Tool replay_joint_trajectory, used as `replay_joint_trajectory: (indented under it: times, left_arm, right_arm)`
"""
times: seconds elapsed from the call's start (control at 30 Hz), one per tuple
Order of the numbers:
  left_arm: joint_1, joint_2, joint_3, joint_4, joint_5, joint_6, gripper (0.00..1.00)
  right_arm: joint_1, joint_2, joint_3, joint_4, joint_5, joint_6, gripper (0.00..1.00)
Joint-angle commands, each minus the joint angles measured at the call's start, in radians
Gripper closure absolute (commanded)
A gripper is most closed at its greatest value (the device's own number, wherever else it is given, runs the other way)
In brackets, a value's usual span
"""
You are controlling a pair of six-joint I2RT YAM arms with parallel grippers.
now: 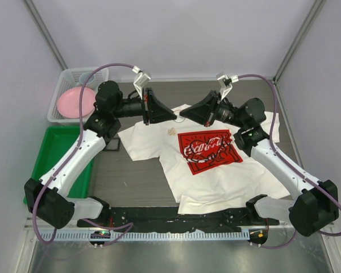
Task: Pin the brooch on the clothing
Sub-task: Pass from the right arm to the left, then open the brooch at the center of the board.
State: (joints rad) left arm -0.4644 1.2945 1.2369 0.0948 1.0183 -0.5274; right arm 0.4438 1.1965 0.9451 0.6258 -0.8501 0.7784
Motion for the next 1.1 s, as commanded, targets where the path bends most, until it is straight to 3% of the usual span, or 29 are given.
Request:
replay_joint_trajectory:
  times: [0.0, 0.03, 0.07, 0.17, 0.27, 0.4, 0.43, 0.53, 0.7, 0.8, 1.07]
  left_arm:
    - [-0.003, 0.003, 0.001, 0.047, -0.033, -0.051, 1.00]
    - [-0.003, 0.005, 0.010, 0.022, -0.047, -0.042, 1.00]
    - [-0.003, 0.005, 0.039, -0.075, -0.073, -0.025, 1.00]
    - [-0.003, 0.015, 0.107, -0.272, -0.188, 0.095, 1.00]
    - [-0.014, 0.015, 0.128, -0.377, -0.253, 0.205, 1.00]
    - [-0.063, -0.020, 0.122, -0.432, -0.423, 0.337, 1.00]
    - [-0.081, -0.023, 0.128, -0.443, -0.491, 0.354, 1.00]
    - [-0.121, -0.023, 0.147, -0.487, -0.599, 0.411, 1.00]
    - [-0.158, -0.021, 0.150, -0.501, -0.702, 0.464, 1.00]
    - [-0.178, -0.021, 0.153, -0.503, -0.745, 0.486, 1.00]
    - [-0.220, -0.004, 0.167, -0.526, -0.814, 0.523, 1.00]
  right_arm:
    - [0.009, 0.009, 0.012, 0.054, -0.014, 0.079, 0.98]
    - [0.003, 0.011, 0.032, 0.019, -0.014, 0.024, 0.91]
    - [-0.005, 0.011, 0.044, -0.018, -0.014, -0.011, 0.74]
    - [-0.033, -0.017, 0.086, -0.176, 0.034, -0.198, 0.54]
    - [-0.034, -0.043, 0.129, -0.363, 0.106, -0.373, 0.43]
    - [-0.034, -0.028, 0.190, -0.491, 0.193, -0.406, 0.36]
    - [-0.033, -0.025, 0.195, -0.506, 0.219, -0.400, 0.28]
    - [-0.022, -0.008, 0.224, -0.592, 0.345, -0.370, 0.29]
    - [0.016, 0.040, 0.271, -0.719, 0.382, -0.302, 0.38]
    - [0.024, 0.049, 0.245, -0.718, 0.367, -0.251, 0.43]
    - [0.058, 0.066, 0.201, -0.669, 0.350, -0.147, 0.45]
